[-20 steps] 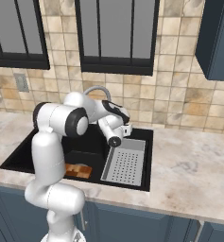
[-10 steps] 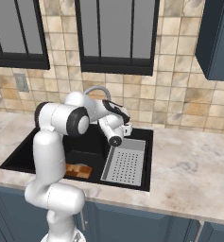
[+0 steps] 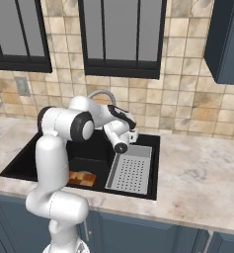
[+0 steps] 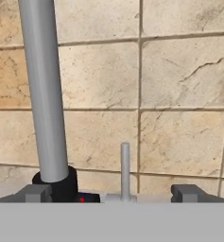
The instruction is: Turn on the sink faucet with hot water and rinse the cutting board for ten seconds, then turn off the faucet. Push the cutting board to reach the water if necessary.
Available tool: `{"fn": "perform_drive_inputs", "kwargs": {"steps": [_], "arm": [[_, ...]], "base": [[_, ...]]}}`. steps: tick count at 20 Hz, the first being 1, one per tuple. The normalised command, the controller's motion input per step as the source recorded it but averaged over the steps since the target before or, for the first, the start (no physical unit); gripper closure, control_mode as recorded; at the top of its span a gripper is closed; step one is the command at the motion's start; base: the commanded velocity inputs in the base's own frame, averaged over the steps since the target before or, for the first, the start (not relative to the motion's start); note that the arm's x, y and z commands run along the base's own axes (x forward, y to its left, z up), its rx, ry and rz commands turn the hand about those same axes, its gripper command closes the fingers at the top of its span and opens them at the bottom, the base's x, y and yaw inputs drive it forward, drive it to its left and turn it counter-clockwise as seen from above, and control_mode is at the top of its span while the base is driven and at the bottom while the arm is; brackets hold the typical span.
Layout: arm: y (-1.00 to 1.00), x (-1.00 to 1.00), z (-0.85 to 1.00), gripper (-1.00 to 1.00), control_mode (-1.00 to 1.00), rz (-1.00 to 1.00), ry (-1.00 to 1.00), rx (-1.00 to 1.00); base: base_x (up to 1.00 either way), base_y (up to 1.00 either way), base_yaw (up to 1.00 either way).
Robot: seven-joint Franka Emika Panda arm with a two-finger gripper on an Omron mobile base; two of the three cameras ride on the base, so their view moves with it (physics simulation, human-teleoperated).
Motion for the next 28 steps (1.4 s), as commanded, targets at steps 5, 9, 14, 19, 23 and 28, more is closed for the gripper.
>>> {"fn": "perform_drive_inputs", "kwargs": {"steps": [5,9,14,19,23,28], "arm": [[-0.03,0.16,0.00,-1.00,-1.00,0.00,0.00,0.01],[-0.06,0.09,0.00,-1.00,-1.00,-0.01,0.00,0.01],[-0.09,0.03,0.00,-1.00,-1.00,-0.01,0.00,0.01],[-0.05,0.00,0.00,-1.00,-1.00,0.00,0.00,0.01],[-0.03,0.06,0.00,-1.00,-1.00,-0.02,0.00,0.01],[-0.04,0.09,0.00,-1.00,-1.00,-0.01,0.00,0.00]], "base": [[0.00,0.00,0.00],[0.00,0.00,0.00],[0.00,0.00,0.00],[0.00,0.00,0.00],[0.00,0.00,0.00],[0.00,0.00,0.00]]}}
